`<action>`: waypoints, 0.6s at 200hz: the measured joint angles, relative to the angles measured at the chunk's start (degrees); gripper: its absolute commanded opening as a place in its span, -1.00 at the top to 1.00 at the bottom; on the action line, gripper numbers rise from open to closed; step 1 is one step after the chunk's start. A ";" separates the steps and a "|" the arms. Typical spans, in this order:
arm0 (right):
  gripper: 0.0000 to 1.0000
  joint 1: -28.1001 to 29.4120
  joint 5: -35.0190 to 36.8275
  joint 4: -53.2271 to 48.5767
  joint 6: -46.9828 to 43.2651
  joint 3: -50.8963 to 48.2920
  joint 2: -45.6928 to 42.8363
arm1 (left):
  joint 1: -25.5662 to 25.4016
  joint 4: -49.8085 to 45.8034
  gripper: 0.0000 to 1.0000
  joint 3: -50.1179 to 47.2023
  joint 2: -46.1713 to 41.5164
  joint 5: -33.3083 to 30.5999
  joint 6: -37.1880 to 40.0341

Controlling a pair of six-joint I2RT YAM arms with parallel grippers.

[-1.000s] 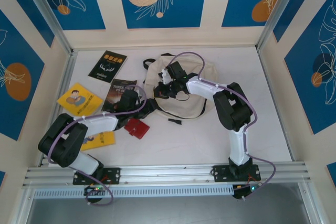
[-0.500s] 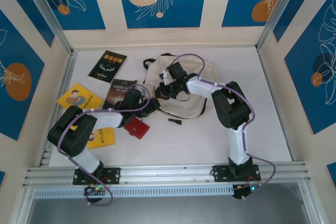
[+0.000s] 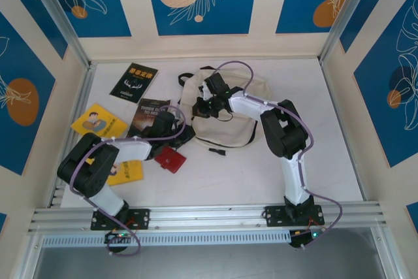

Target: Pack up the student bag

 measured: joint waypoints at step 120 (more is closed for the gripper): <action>0.76 -2.12 10.01 -0.46 2.16 10.05 5.79 | 0.26 -7.13 0.34 -0.96 -3.45 2.19 5.51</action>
